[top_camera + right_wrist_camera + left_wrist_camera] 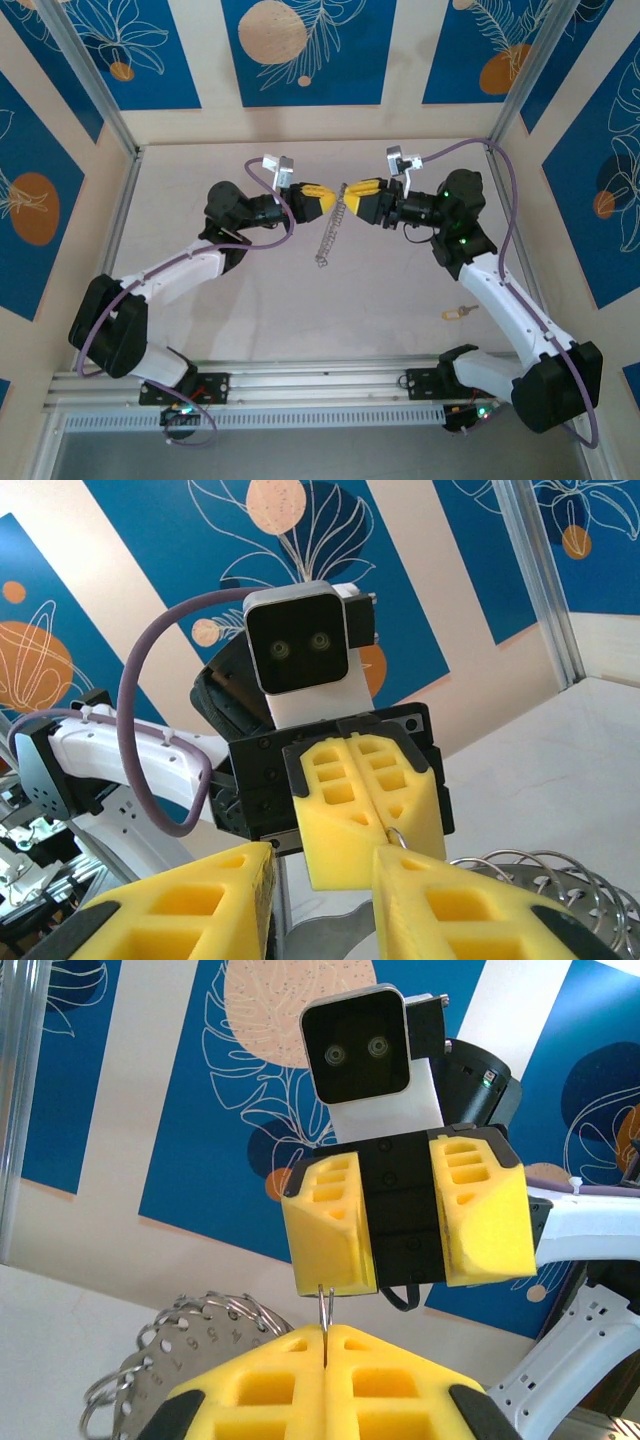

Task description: Put the keys on the keyring

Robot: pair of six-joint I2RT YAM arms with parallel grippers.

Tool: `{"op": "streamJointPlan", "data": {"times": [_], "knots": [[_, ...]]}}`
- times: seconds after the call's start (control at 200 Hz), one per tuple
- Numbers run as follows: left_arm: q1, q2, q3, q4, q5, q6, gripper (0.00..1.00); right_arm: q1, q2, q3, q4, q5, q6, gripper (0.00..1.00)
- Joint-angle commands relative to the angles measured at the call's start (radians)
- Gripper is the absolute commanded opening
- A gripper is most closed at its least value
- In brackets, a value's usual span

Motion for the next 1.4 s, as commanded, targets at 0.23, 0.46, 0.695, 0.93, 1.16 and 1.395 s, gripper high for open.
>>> {"op": "streamJointPlan", "data": {"times": [0.23,0.46,0.695,0.93,1.16,1.395], "knots": [[-0.011,-0.013,0.007,0.041,0.014,0.016,0.0,0.002,0.015,-0.005,-0.034,0.012,-0.036,0.33],[-0.011,-0.018,0.005,0.038,0.014,0.02,0.0,-0.019,0.004,-0.025,-0.023,0.022,-0.023,0.33],[-0.011,-0.016,0.007,0.039,0.014,0.024,0.0,-0.019,0.008,-0.026,-0.021,0.021,-0.017,0.33],[-0.011,-0.012,0.011,0.041,0.017,0.02,0.0,-0.016,0.025,-0.025,-0.01,0.021,-0.009,0.33],[-0.011,-0.009,0.014,0.052,0.017,0.012,0.0,-0.01,0.046,-0.02,0.023,0.015,0.008,0.33],[-0.011,-0.006,0.013,0.052,0.017,0.01,0.0,0.004,0.059,-0.006,0.03,0.01,0.004,0.24]]}}
